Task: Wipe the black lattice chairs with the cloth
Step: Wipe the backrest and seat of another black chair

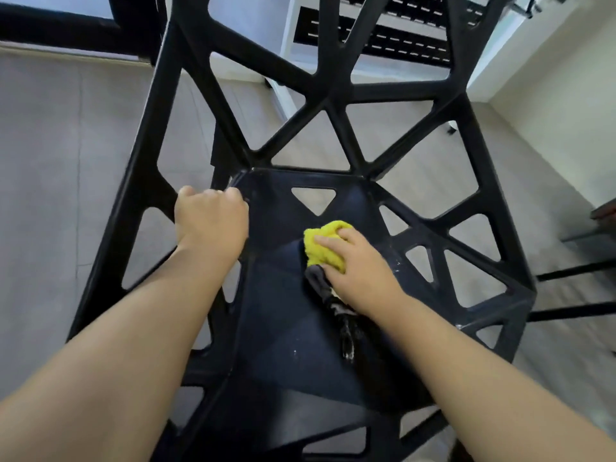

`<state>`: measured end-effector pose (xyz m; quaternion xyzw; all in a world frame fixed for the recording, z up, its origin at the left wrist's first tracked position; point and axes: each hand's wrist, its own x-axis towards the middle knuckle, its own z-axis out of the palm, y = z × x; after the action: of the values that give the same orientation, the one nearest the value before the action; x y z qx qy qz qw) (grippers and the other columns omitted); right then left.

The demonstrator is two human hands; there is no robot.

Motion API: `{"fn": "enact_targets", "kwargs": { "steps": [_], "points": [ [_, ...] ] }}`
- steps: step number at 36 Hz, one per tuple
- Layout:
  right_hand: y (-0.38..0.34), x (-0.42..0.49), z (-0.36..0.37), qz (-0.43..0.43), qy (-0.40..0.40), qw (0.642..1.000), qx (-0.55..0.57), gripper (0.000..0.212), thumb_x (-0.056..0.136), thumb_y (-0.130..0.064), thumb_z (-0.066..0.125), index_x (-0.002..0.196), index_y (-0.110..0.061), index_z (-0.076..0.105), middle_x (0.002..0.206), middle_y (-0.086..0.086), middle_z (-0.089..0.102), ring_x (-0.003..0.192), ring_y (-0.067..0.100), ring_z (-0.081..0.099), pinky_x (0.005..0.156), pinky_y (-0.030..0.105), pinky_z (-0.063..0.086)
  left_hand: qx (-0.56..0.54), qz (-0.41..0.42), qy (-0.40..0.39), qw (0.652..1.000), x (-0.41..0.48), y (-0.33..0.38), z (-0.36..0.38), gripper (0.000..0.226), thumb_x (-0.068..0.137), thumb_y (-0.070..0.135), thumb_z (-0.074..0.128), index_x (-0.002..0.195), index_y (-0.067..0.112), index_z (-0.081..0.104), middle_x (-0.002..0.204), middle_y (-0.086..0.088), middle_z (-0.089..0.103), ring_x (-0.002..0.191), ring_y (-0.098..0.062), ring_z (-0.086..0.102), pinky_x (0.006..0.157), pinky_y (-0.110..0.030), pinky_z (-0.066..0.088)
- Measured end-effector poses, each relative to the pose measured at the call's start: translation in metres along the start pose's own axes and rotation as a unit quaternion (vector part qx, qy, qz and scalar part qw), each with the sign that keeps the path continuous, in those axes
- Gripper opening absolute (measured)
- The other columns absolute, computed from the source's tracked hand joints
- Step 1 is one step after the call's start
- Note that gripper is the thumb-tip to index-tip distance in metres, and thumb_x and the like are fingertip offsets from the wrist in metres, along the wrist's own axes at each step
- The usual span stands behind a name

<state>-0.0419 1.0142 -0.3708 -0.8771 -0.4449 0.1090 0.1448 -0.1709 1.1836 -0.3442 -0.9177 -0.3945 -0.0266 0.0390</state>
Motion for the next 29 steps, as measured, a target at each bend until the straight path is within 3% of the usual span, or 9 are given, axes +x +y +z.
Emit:
{"fn": "enact_targets", "kwargs": {
  "steps": [3, 6, 11, 14, 16, 18, 21, 25, 29],
  "points": [
    [0.039, 0.005, -0.022, 0.097, 0.074, 0.992, -0.028, 0.043, 0.087, -0.017, 0.058, 0.129, -0.026, 0.055, 0.135, 0.002, 0.042, 0.116, 0.025, 0.05, 0.091, 0.026, 0.038, 0.033, 0.012, 0.001, 0.999, -0.004, 0.0, -0.001, 0.014, 0.091, 0.008, 0.041, 0.094, 0.01, 0.055, 0.071, -0.001, 0.051, 0.067, -0.018, 0.052, 0.071, -0.029, 0.032],
    [0.059, 0.014, -0.029, 0.164, 0.124, 0.977, -0.05, 0.043, 0.085, -0.016, 0.055, 0.127, -0.026, 0.055, 0.133, 0.005, 0.041, 0.108, 0.034, 0.053, 0.088, 0.039, 0.046, 0.055, 0.027, -0.01, 0.998, -0.006, 0.001, 0.001, 0.017, 0.092, 0.009, 0.04, 0.1, 0.012, 0.054, 0.072, 0.001, 0.044, 0.065, -0.015, 0.045, 0.069, -0.028, 0.032],
    [0.027, 0.034, -0.012, 0.212, 0.122, 0.969, -0.026, 0.035, 0.087, -0.016, 0.051, 0.122, -0.018, 0.054, 0.133, 0.003, 0.04, 0.118, 0.026, 0.043, 0.079, 0.028, 0.035, -0.004, -0.006, 0.005, 1.0, 0.001, 0.004, 0.007, 0.023, 0.09, 0.003, 0.032, 0.093, 0.006, 0.054, 0.074, -0.003, 0.045, 0.066, -0.02, 0.042, 0.073, -0.031, 0.031],
    [-0.014, 0.034, 0.009, 0.089, 0.106, 0.99, 0.021, 0.024, 0.085, -0.026, 0.057, 0.109, -0.029, 0.059, 0.126, 0.001, 0.044, 0.111, 0.022, 0.047, 0.089, 0.034, 0.045, -0.019, -0.017, 0.003, 1.0, 0.005, 0.005, 0.009, 0.022, 0.09, 0.003, 0.033, 0.092, 0.006, 0.055, 0.075, -0.003, 0.046, 0.067, -0.021, 0.044, 0.075, -0.032, 0.031],
    [-0.035, 0.028, 0.02, 0.002, 0.057, 0.997, 0.044, 0.029, 0.086, -0.032, 0.06, 0.115, -0.032, 0.059, 0.128, -0.002, 0.045, 0.114, 0.018, 0.044, 0.09, 0.035, 0.045, -0.021, -0.018, 0.01, 1.0, 0.007, 0.005, 0.01, 0.024, 0.091, 0.005, 0.032, 0.093, 0.005, 0.055, 0.078, -0.004, 0.051, 0.071, -0.022, 0.052, 0.077, -0.032, 0.033],
    [-0.04, 0.019, 0.022, -0.036, 0.011, 0.998, 0.053, 0.042, 0.088, -0.032, 0.062, 0.129, -0.032, 0.055, 0.136, -0.004, 0.04, 0.119, 0.015, 0.042, 0.093, 0.031, 0.041, -0.022, -0.015, 0.016, 1.0, 0.008, 0.006, 0.012, 0.027, 0.092, 0.007, 0.029, 0.093, 0.005, 0.056, 0.081, -0.005, 0.056, 0.073, -0.023, 0.054, 0.079, -0.033, 0.033],
    [-0.019, 0.015, 0.014, -0.051, 0.003, 0.996, 0.067, 0.045, 0.086, -0.026, 0.064, 0.13, -0.031, 0.056, 0.133, -0.003, 0.044, 0.119, 0.013, 0.043, 0.098, 0.028, 0.038, -0.026, -0.011, 0.03, 0.999, 0.01, 0.007, 0.013, 0.03, 0.093, 0.009, 0.027, 0.091, 0.004, 0.056, 0.075, -0.005, 0.049, 0.069, -0.023, 0.05, 0.079, -0.034, 0.033],
    [0.027, 0.021, -0.006, 0.045, 0.076, 0.996, 0.012, 0.042, 0.084, -0.017, 0.061, 0.125, -0.023, 0.059, 0.131, 0.004, 0.046, 0.12, 0.02, 0.047, 0.098, 0.033, 0.04, -0.021, -0.001, 0.029, 0.999, 0.018, 0.01, 0.014, 0.023, 0.094, 0.008, 0.034, 0.089, 0.007, 0.056, 0.072, -0.003, 0.044, 0.076, -0.024, 0.058, 0.079, -0.033, 0.034],
    [0.048, 0.028, -0.019, 0.191, 0.129, 0.973, -0.011, 0.032, 0.087, -0.009, 0.05, 0.116, -0.021, 0.056, 0.137, 0.0, 0.039, 0.117, 0.019, 0.047, 0.081, 0.03, 0.036, -0.005, 0.009, 0.012, 1.0, 0.024, 0.011, 0.015, 0.013, 0.091, 0.007, 0.045, 0.089, 0.011, 0.058, 0.072, -0.001, 0.049, 0.067, -0.019, 0.052, 0.074, -0.03, 0.031]
  ]
}}
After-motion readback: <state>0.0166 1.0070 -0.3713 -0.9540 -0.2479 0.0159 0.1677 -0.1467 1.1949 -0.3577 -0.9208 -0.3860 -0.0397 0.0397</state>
